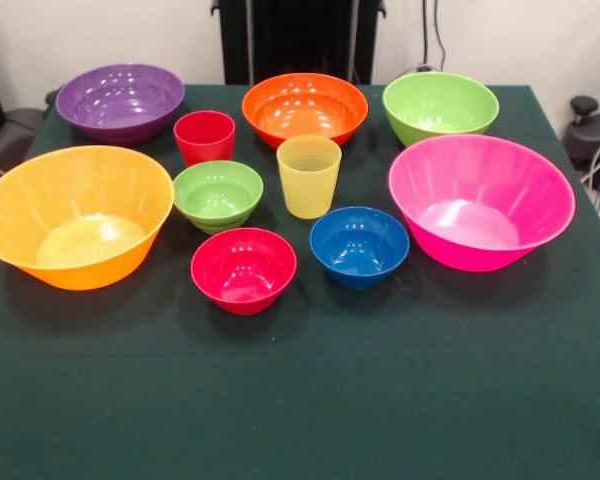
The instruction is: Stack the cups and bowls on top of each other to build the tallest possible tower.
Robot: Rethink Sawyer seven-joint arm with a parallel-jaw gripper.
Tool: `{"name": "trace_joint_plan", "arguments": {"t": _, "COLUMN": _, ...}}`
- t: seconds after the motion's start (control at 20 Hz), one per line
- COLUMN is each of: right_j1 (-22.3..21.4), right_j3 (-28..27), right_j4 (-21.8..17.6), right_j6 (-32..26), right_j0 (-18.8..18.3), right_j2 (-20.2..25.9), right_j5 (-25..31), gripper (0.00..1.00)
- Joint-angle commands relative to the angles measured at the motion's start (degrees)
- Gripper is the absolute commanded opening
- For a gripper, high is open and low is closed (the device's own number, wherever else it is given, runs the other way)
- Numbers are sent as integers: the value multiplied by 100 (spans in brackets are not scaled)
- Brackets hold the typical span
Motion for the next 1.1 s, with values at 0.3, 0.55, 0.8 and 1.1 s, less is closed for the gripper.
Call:
{"name": "trace_joint_plan", "arguments": {"t": 0.3, "right_j1": 1794, "right_j3": -258, "right_j4": -139, "right_j6": 787, "right_j0": -176, "right_j2": 457, "right_j5": -1134, "gripper": 100}}
{"name": "trace_joint_plan", "arguments": {"t": 0.55, "right_j1": 2242, "right_j3": -471, "right_j4": -180, "right_j6": 758, "right_j0": -179, "right_j2": 427, "right_j5": -1449, "gripper": 100}}
{"name": "trace_joint_plan", "arguments": {"t": 0.8, "right_j1": 2826, "right_j3": -642, "right_j4": -275, "right_j6": 729, "right_j0": -169, "right_j2": 316, "right_j5": -1922, "gripper": 100}}
{"name": "trace_joint_plan", "arguments": {"t": 1.1, "right_j1": 3270, "right_j3": -952, "right_j4": -313, "right_j6": 576, "right_j0": -394, "right_j2": 393, "right_j5": -2105, "gripper": 100}}
